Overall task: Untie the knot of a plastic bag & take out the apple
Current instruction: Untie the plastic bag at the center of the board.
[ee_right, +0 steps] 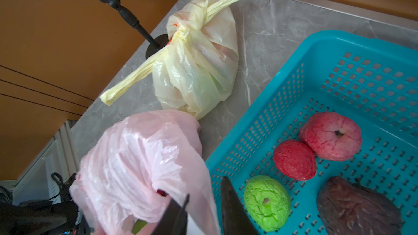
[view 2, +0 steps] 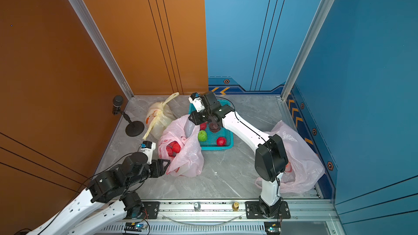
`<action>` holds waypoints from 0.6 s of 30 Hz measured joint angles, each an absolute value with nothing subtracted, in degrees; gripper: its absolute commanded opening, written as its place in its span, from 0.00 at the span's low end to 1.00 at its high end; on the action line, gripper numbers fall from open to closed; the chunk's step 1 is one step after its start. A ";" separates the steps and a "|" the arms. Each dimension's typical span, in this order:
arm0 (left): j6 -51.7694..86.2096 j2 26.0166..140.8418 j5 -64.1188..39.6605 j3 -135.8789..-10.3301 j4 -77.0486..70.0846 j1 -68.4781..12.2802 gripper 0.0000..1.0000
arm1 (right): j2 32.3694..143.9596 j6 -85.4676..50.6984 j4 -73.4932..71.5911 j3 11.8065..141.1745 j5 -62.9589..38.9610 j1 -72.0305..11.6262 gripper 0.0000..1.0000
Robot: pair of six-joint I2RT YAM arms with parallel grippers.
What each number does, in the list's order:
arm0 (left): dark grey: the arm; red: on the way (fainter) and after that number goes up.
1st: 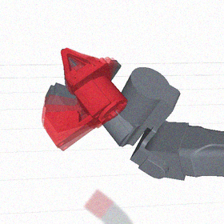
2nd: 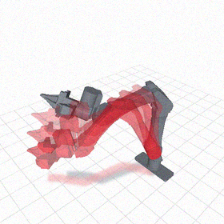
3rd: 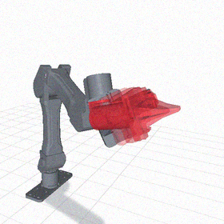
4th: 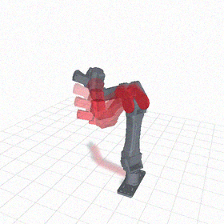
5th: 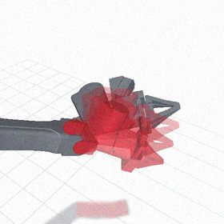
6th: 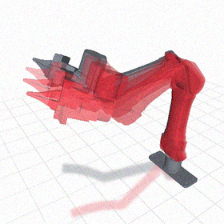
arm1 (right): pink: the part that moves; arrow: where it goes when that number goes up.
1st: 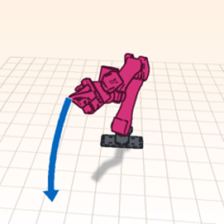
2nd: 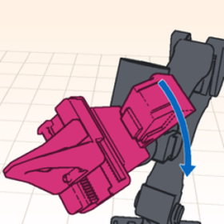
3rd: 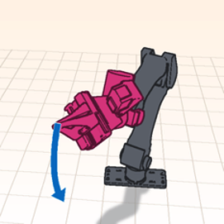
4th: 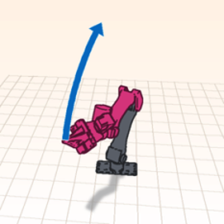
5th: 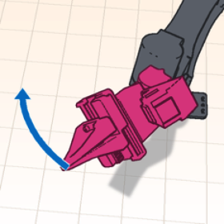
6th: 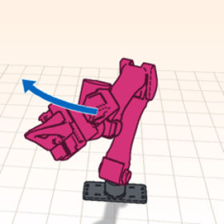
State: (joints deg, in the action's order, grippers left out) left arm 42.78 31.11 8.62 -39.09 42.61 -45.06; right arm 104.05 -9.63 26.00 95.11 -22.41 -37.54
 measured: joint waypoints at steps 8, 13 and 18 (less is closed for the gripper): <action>34.85 33.23 15.09 -47.59 42.96 -44.27 0.78 | 91.96 -8.21 26.41 90.89 -16.49 -40.32 0.57; 29.04 41.85 20.27 -52.51 42.81 -41.54 0.84 | 87.57 -7.73 27.33 90.13 -10.66 -47.07 0.49; 23.55 51.18 20.45 -55.44 40.53 -37.47 0.91 | 88.55 -8.45 29.65 89.06 -5.04 -54.15 0.43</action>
